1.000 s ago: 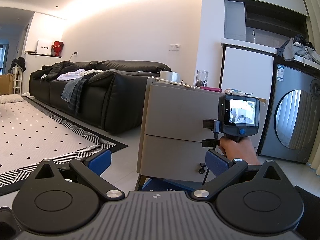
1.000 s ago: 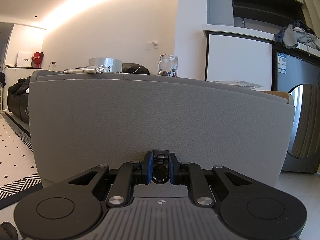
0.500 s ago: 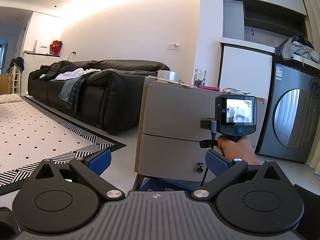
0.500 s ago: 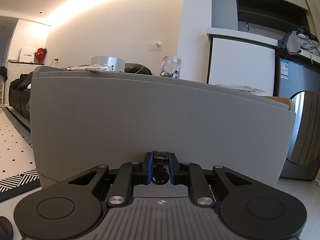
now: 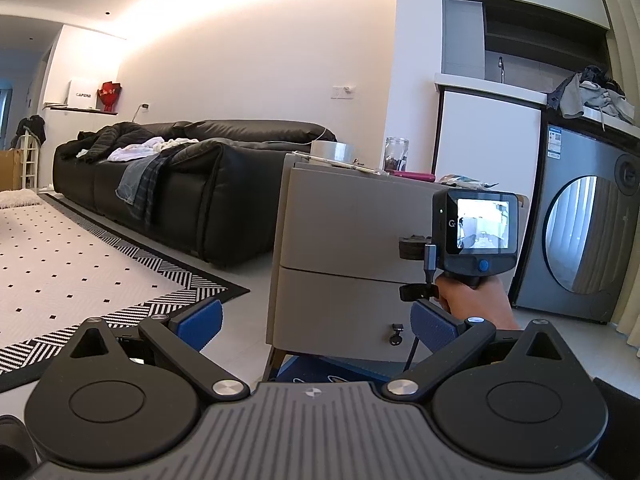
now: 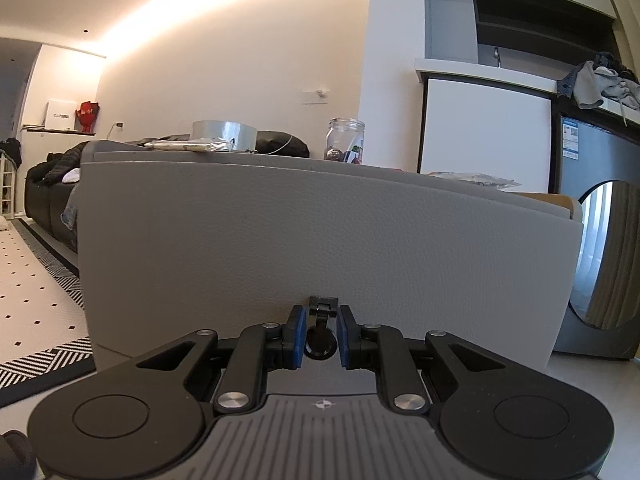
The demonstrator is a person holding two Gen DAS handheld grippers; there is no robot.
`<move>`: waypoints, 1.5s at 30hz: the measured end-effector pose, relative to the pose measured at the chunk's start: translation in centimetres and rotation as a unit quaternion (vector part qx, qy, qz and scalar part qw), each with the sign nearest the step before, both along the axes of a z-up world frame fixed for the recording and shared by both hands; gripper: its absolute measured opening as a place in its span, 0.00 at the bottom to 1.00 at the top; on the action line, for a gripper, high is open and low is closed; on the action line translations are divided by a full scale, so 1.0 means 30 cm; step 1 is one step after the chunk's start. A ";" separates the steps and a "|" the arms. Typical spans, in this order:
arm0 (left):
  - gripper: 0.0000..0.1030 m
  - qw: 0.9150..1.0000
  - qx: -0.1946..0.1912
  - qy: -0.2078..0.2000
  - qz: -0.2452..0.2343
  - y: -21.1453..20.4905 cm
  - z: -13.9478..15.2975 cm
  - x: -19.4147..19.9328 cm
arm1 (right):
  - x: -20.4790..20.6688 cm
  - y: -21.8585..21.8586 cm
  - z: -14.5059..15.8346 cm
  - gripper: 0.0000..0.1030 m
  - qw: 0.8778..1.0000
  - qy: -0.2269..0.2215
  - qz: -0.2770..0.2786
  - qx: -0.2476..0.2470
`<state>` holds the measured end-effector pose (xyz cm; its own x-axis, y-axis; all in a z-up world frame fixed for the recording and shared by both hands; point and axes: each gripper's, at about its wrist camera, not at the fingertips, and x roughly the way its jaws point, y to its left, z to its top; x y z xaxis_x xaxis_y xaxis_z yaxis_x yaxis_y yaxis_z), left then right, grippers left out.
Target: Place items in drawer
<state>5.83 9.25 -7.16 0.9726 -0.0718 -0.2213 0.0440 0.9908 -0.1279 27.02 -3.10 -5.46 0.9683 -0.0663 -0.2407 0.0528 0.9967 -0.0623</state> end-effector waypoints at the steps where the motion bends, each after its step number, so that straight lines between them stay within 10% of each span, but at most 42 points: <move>1: 1.00 1.000 0.000 0.000 0.000 0.000 0.001 0.001 | -0.006 -0.001 0.000 0.18 1.000 0.000 0.001 -0.001; 45: 1.00 1.000 0.027 -0.007 -0.010 -0.055 0.021 -0.018 | -0.332 -0.183 0.020 0.18 1.000 -0.009 -0.013 0.018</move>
<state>5.30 7.61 -6.52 0.9742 -0.0789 -0.2114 0.0649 0.9952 -0.0727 17.06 -8.58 -4.88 0.9706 -0.0840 -0.2257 0.0801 0.9964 -0.0262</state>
